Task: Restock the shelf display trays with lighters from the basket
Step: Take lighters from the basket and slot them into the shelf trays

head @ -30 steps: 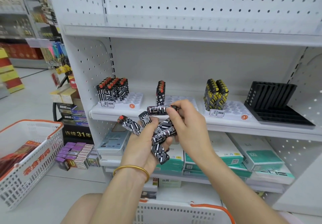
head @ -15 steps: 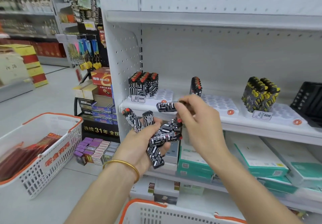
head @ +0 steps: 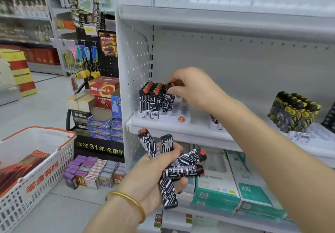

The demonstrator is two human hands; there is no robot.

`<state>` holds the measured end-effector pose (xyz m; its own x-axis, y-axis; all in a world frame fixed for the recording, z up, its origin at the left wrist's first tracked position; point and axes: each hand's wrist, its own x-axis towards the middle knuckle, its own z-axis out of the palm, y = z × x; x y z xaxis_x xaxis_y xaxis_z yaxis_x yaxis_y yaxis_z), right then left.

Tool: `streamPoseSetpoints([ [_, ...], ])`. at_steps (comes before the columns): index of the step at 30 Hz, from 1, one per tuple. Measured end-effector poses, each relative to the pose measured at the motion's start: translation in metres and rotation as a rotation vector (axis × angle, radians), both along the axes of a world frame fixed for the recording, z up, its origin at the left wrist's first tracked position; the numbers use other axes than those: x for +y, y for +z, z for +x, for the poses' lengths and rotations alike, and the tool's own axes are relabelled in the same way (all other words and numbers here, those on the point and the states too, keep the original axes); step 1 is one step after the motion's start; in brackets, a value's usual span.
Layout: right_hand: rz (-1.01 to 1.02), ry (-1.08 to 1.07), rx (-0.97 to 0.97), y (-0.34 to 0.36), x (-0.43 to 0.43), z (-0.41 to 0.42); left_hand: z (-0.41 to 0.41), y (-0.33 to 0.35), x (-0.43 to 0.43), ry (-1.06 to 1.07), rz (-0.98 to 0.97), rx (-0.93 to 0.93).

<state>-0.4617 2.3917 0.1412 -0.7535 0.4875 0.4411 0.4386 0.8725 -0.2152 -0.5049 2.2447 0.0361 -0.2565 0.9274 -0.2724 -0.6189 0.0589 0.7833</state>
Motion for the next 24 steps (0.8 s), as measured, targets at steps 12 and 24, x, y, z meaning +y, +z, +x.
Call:
streamPoseSetpoints([
  [12, -0.025, 0.071, 0.099, 0.001, 0.001, -0.006, -0.004, -0.007, 0.003, -0.011, -0.003, -0.028],
  [24, 0.145, 0.018, -0.047, -0.006, -0.010, -0.009, -0.004, -0.008, 0.005, 0.019, 0.021, -0.050],
])
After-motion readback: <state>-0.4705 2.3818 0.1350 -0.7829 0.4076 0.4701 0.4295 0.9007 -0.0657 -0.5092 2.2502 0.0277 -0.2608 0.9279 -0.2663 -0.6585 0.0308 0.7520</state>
